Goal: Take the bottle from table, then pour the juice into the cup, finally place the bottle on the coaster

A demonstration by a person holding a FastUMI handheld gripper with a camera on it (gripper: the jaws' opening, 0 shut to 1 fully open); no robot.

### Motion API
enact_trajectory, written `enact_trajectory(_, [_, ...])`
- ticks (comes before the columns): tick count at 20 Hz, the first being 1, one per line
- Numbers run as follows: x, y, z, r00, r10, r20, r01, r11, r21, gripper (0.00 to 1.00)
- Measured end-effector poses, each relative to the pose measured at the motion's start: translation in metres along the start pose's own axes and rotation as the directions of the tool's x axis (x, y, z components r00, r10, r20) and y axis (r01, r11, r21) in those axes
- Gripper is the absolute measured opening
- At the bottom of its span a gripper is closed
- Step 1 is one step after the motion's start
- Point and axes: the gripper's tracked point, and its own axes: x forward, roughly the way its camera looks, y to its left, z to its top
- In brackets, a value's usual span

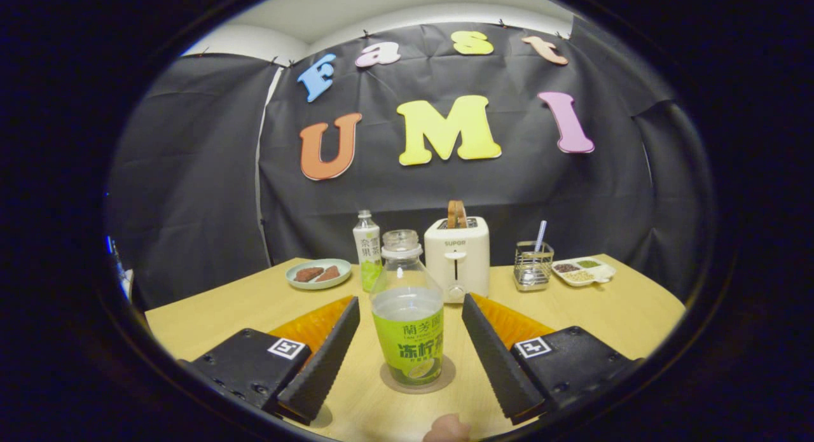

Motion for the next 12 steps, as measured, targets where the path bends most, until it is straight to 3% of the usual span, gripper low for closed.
enact_trajectory(6, [-0.095,0.007,0.034,0.991,-0.073,0.115,0.080,0.995,-0.055,1.00])
enact_trajectory(12, [-0.213,0.016,0.027,0.968,-0.148,0.204,0.163,0.985,-0.059,1.00])
